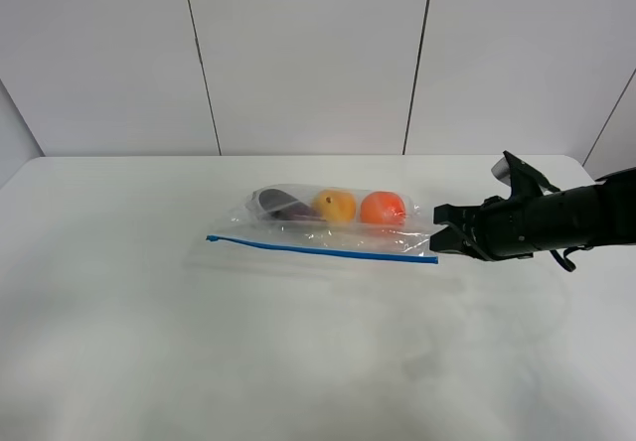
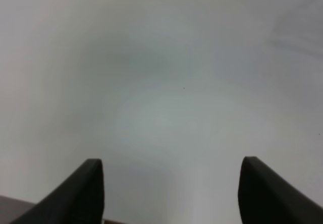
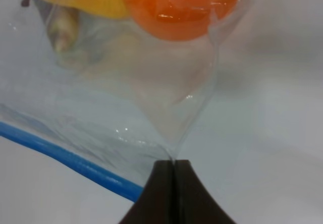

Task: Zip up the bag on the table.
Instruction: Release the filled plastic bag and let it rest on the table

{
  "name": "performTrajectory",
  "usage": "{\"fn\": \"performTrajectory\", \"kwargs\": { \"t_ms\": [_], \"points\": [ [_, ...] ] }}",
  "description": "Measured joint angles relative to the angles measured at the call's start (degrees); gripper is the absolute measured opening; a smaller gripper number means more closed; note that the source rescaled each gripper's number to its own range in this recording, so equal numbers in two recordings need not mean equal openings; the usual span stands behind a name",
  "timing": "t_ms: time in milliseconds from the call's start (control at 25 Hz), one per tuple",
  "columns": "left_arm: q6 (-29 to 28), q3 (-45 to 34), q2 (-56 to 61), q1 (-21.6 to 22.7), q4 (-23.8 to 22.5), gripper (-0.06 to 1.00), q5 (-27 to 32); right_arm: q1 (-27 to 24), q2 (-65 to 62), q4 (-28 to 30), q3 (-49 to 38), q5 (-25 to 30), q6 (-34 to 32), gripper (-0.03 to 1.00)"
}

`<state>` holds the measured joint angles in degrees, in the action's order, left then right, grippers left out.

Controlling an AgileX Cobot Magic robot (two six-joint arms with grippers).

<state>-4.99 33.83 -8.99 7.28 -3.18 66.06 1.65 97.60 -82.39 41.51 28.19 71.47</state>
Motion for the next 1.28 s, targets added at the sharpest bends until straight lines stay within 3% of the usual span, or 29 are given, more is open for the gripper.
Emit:
{"fn": "performTrajectory", "kwargs": {
  "t_ms": [600,880,1280],
  "points": [
    [0.00,0.00,6.19,0.00,0.00,0.69,0.14,0.00,0.00,0.35,0.00,0.00,0.00,0.00],
    [0.00,0.00,8.79,-3.86,0.07,0.69,0.20,0.00,0.00,0.54,0.00,0.00,0.00,0.00],
    [0.00,0.00,9.26,-4.06,0.07,0.69,0.20,0.00,0.00,0.83,0.00,0.00,0.00,0.00]
  ]
}}
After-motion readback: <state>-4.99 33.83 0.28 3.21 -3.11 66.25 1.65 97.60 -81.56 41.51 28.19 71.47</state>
